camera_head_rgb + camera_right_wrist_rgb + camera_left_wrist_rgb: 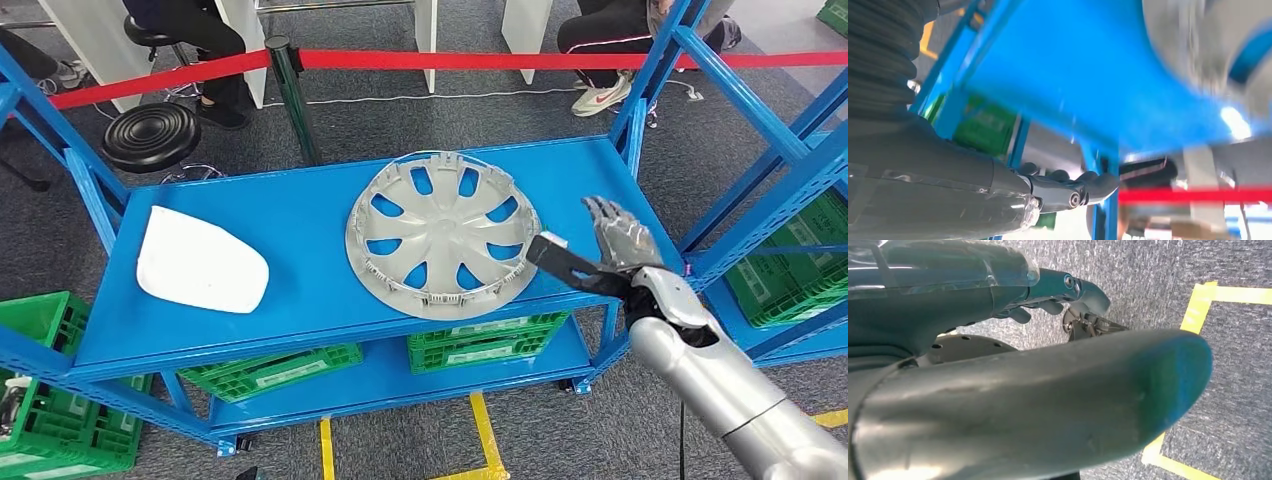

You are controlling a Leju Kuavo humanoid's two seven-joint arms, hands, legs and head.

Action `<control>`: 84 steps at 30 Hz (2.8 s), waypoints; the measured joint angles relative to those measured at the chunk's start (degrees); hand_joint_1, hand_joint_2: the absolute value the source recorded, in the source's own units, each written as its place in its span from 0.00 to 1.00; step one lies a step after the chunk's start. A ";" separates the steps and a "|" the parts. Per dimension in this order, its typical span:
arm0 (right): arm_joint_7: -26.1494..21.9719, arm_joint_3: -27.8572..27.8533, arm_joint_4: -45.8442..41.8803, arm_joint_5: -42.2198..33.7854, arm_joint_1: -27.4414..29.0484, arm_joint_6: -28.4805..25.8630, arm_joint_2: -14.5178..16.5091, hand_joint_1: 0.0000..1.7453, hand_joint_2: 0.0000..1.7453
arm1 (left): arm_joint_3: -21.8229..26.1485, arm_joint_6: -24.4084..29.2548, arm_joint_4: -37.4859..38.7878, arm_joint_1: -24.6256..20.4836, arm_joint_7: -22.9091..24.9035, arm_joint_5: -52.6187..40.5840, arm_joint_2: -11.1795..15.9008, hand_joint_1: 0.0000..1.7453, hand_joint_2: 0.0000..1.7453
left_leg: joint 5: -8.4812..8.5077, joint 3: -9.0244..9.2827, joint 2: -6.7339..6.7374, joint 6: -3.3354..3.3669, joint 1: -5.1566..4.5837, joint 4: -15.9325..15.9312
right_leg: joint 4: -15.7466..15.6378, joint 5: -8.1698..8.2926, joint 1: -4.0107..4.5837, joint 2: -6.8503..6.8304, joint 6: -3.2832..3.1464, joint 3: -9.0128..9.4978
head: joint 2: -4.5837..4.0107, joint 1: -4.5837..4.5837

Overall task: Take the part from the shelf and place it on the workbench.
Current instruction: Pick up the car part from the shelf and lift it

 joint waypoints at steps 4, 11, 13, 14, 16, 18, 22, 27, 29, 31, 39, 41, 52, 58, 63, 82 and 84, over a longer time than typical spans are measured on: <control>0.28 0.07 -0.04 -0.48 -4.28 0.98 0.11 0.00 1.00 | -0.45 0.45 0.01 -0.02 0.13 -0.04 0.09 0.00 0.00 | 0.00 0.01 0.04 0.00 0.01 0.00 | 0.00 0.00 0.00 0.00 0.00 0.00 | 0.00 0.00; 0.22 0.10 0.08 -0.47 -5.97 0.84 0.60 0.00 1.00 | -0.86 0.53 0.01 -0.02 0.15 -0.04 0.22 0.00 0.00 | 0.00 -0.02 0.02 0.00 0.01 0.00 | 0.00 0.00 0.00 0.00 0.00 0.00 | 0.00 0.00; 0.21 0.10 0.08 -0.47 -6.11 0.83 0.71 0.00 1.00 | -0.87 0.53 0.01 -0.02 0.15 -0.04 0.23 0.00 0.00 | 0.00 -0.02 0.01 0.00 0.01 0.00 | 0.00 0.00 0.00 0.00 0.00 0.00 | 0.00 0.00; 0.21 0.10 0.09 -0.47 -6.19 0.83 0.78 0.00 1.00 | -0.88 0.53 0.01 -0.02 0.15 -0.04 0.25 0.00 0.00 | -0.01 -0.01 0.01 0.00 0.01 0.00 | 0.00 0.00 0.00 0.00 0.00 0.00 | 0.00 0.00; -0.09 0.15 0.16 -0.56 -6.38 0.88 0.92 0.00 1.00 | -0.89 0.54 0.01 -0.02 -0.06 0.16 0.28 0.00 0.00 | -0.01 -0.06 0.01 0.01 0.01 0.00 | 0.00 0.00 0.00 0.00 0.00 0.00 | 0.00 0.00; -1.25 0.37 0.51 -1.22 -6.55 0.93 1.50 0.00 1.00 | -0.90 0.49 0.01 -0.03 -0.64 0.68 0.32 0.00 0.00 | -0.01 -0.15 0.05 0.01 0.01 -0.01 | 0.00 0.00 0.00 0.00 0.00 0.00 | 0.00 0.00; -6.13 1.25 3.86 -2.91 -5.93 0.38 5.05 0.00 1.00 | -0.90 0.03 0.01 -0.14 -1.30 1.43 0.44 0.00 0.00 | -0.02 -0.18 0.26 0.02 0.06 -0.02 | 0.00 -0.01 0.02 0.05 0.00 -0.01 | 0.00 -0.01; -10.62 3.69 10.26 -1.92 -2.06 -0.03 11.55 0.00 1.00 | -0.97 -0.41 0.01 -0.27 -0.36 0.85 0.54 0.00 0.00 | -0.02 -0.17 0.33 0.02 0.16 -0.02 | 0.01 -0.02 0.13 0.05 -0.02 -0.02 | 0.00 -0.01; -11.63 4.87 12.30 -1.43 -0.23 -0.45 14.14 0.00 1.00 | -1.38 -1.33 0.01 -0.32 -0.32 -0.54 0.55 0.00 0.00 | -0.02 -0.17 0.36 0.02 0.18 -0.02 | 0.02 -0.02 0.17 0.06 -0.03 -0.05 | 0.00 0.00; -11.95 5.81 13.68 -1.24 0.91 -0.80 16.34 0.00 1.00 | -1.85 -2.21 0.01 -0.36 -0.88 -1.27 0.52 0.00 0.00 | -0.02 -0.16 0.41 0.02 0.18 -0.03 | 0.02 -0.03 0.17 0.12 -0.03 -0.08 | 0.00 -0.01; -11.38 7.97 16.96 -1.55 1.69 -0.20 20.92 0.00 1.00 | -3.30 -3.79 0.00 -0.44 -3.00 -1.81 0.41 0.00 0.00 | -0.03 -0.10 0.27 0.01 0.14 -0.03 | -0.03 -0.02 0.15 0.22 -0.04 -0.08 | 0.00 -0.02; -11.08 8.43 17.69 -1.62 1.87 0.09 21.36 0.00 1.00 | -3.48 -3.43 0.01 -0.44 -2.66 -1.77 0.39 0.00 0.00 | -0.03 -0.09 0.10 0.01 0.14 -0.03 | -0.06 -0.02 0.15 0.16 -0.03 -0.07 | 0.00 -0.02; -10.44 9.21 19.97 -2.73 2.67 -1.06 21.33 0.00 1.00 | -5.07 -2.10 0.01 -0.41 1.57 -1.74 -0.59 0.00 0.00 | -0.04 0.32 -1.09 -0.02 0.13 -0.03 | -0.20 -0.10 0.16 -0.26 -0.03 0.46 | 0.00 -0.02; -9.02 9.14 19.28 -2.02 3.65 -1.33 19.58 0.00 1.00 | -5.16 -1.99 0.02 -0.39 1.39 -0.80 -0.69 0.00 0.00 | -0.02 0.63 -1.65 -0.01 0.14 -0.02 | -0.29 -0.21 0.18 -0.71 -0.07 0.93 | 0.00 -0.02; -7.54 9.11 16.60 -1.24 4.61 -1.49 17.34 0.00 1.00 | -5.16 -1.65 0.11 -0.24 1.22 0.03 -0.31 0.00 0.00 | -0.01 0.82 -1.98 0.00 0.13 -0.03 | -0.34 -0.34 0.17 -1.06 0.05 1.25 | 0.00 -0.02; -1.84 1.02 -3.79 -15.09 14.70 -4.03 3.02 1.00 1.00 | -5.11 -0.91 0.19 0.04 -0.98 3.74 0.36 0.00 0.00 | -0.19 1.28 -2.30 0.29 0.14 -0.03 | -0.85 -0.42 0.18 -1.30 0.08 2.01 | 0.00 0.00; -1.79 0.17 -5.58 -15.12 15.71 -4.05 2.03 1.00 1.00 | -5.11 -0.91 0.19 0.04 -0.99 3.76 0.35 0.00 0.00 | -0.20 1.32 -2.25 0.31 0.13 -0.02 | -0.87 -0.42 0.18 -1.30 0.08 2.03 | 0.00 0.00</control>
